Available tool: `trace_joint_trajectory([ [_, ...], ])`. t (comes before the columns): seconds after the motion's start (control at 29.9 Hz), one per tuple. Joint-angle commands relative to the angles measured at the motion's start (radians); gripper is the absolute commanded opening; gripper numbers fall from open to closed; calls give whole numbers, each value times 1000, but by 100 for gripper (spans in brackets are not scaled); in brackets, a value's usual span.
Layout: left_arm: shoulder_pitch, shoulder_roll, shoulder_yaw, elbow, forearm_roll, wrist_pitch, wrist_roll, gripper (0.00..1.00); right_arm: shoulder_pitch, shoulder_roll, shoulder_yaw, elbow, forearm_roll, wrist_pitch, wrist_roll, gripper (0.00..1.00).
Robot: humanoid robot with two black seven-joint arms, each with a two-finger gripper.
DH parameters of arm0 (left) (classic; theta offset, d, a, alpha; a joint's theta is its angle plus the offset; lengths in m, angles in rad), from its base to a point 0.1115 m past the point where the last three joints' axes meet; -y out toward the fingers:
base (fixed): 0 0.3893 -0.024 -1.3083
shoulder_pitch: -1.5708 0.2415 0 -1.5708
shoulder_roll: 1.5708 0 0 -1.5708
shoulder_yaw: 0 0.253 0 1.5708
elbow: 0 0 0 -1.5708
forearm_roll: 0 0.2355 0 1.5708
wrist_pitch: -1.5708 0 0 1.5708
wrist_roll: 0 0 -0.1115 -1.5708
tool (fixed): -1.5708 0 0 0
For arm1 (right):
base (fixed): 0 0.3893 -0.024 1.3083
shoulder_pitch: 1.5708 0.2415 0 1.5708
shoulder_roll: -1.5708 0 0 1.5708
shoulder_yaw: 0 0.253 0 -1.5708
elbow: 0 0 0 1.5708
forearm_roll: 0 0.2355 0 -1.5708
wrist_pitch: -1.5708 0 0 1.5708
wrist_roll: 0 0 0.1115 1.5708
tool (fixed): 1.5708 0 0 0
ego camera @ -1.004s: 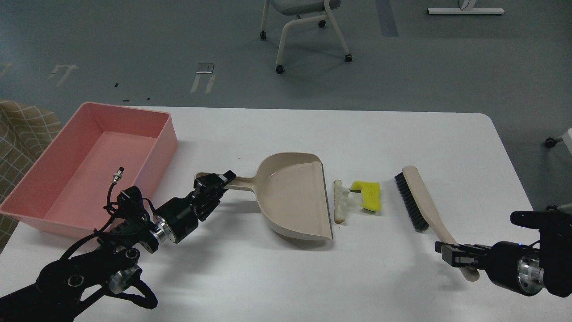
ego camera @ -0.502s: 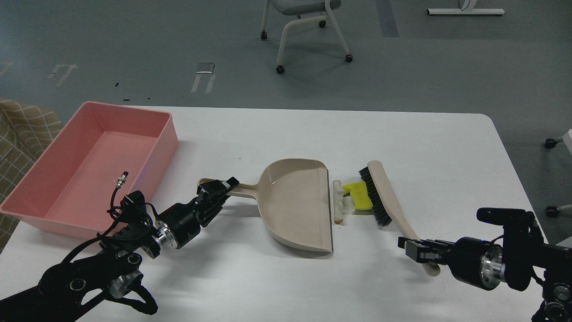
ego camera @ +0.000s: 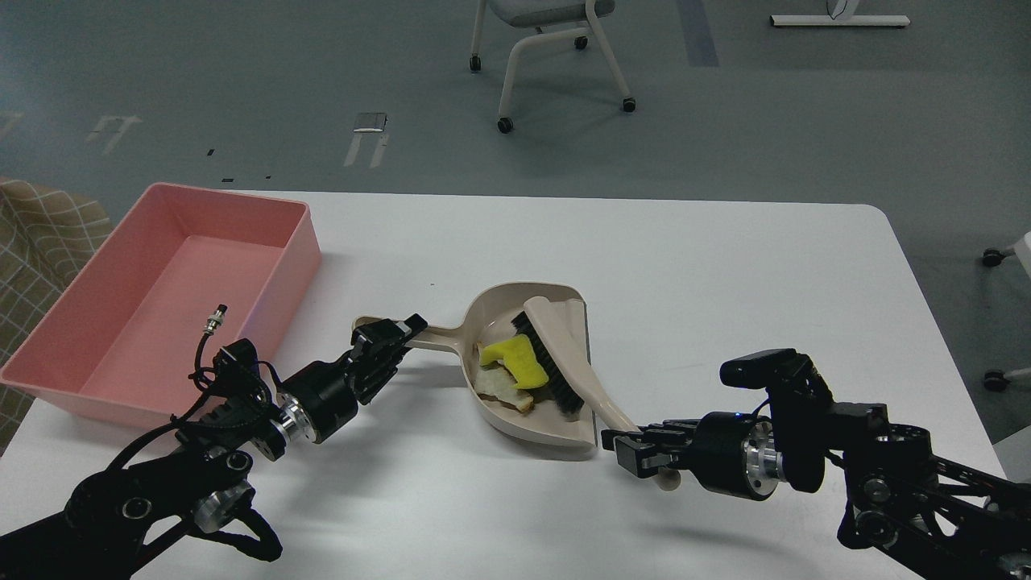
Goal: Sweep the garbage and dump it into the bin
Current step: 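Sweep the sponge and white piece into the dustpan with the brush, then pull the brush back and set it down with the right gripper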
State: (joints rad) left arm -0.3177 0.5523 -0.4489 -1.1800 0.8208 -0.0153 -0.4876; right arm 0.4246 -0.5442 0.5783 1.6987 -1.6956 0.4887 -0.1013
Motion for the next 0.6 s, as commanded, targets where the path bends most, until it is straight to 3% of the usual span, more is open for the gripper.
trace_joint_trajectory([
  [0.0,-6,-2,-2,0,-2,0,-1,16,3,-49,12,33,2,0,6,0],
  [0.13,-8,-3,-4,-1,-8,0,-1,17,-9,-144,38,35,1,0,6,0],
  [0.57,-3,-12,-60,-7,-17,-6,-1,17,-20,-206,132,24,24,0,5,0],
])
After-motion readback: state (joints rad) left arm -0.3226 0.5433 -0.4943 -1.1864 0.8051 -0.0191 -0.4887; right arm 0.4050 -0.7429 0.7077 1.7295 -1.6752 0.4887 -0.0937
